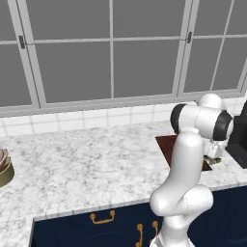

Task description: Pick up the sponge from the counter and clean the cutting board by briefly scrubbing or pressing down on the cutting board. Once finished, release the sponge.

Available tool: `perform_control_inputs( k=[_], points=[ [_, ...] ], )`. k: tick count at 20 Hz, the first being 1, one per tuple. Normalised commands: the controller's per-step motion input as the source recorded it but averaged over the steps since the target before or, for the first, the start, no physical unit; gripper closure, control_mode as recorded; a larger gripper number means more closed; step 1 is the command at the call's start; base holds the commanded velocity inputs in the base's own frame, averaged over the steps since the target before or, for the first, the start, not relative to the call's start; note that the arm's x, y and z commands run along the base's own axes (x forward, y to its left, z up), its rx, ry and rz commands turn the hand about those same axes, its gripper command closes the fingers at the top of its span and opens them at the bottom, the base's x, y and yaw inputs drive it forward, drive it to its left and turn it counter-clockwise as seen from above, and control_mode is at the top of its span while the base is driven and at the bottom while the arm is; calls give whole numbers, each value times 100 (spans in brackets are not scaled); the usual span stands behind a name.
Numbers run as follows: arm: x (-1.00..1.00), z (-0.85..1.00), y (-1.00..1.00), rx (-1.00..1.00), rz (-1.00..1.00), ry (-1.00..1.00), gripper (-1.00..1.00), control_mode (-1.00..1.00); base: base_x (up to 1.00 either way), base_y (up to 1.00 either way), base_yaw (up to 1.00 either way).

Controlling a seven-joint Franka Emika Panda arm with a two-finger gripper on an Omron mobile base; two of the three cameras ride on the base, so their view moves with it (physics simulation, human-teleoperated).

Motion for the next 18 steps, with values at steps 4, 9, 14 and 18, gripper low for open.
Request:
perform_control_inputs(
  k=[4, 9, 14, 18],
  points=[
    [67, -53, 92, -1, -1, -8, 100, -100, 0, 0, 0],
    [68, -60, 100, -10, -4, -3, 100, -100, 0, 0, 0],
    [69, -61, 90, -17, -4, -2, 100, -100, 0, 0, 0],
    [74, -34, 67, -15, 0, -10, 100, -100, 0, 0, 0]
  ],
)
